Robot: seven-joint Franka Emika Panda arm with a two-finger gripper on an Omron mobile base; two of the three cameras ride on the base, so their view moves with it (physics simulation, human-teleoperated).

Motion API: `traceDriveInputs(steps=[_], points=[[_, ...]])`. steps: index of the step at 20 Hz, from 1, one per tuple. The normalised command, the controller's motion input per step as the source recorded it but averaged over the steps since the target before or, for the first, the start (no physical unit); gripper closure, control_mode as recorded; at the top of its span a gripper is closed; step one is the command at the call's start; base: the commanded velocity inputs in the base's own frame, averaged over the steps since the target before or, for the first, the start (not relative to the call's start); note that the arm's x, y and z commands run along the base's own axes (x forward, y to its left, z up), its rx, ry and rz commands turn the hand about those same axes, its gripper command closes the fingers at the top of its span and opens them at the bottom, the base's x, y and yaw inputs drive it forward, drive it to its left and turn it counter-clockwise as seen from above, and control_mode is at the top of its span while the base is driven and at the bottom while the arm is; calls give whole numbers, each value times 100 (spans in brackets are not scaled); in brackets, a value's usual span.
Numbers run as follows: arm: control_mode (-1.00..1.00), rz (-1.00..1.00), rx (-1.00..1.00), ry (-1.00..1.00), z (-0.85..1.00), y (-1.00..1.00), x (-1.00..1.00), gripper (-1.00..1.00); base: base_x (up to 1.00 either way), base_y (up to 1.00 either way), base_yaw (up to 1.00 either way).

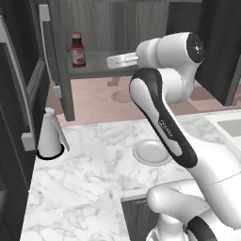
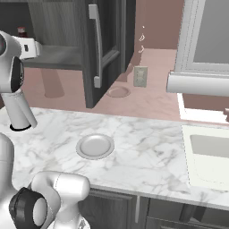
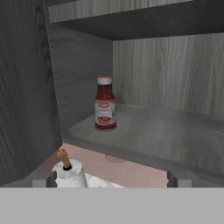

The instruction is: Move the hot dog bun to the plate on the dining table and place the condiment next to that plate. Then navigate to the fridge and take the sausage and place it on the plate as well.

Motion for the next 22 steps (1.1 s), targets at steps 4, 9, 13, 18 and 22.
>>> traceDriveInputs(steps=[4,9,13,18,22], points=[[-100,3,0,0,0,26,93,-100,0,0,0],[-100,0,-3,0,20,36,56,-100,0,0,0],[-100,0,-8,0,38,46,27,-100,0,0,0],[-100,0,-3,7,28,38,35,-100,0,0,0],[-100,0,-5,14,7,16,39,-100,0,0,0]])
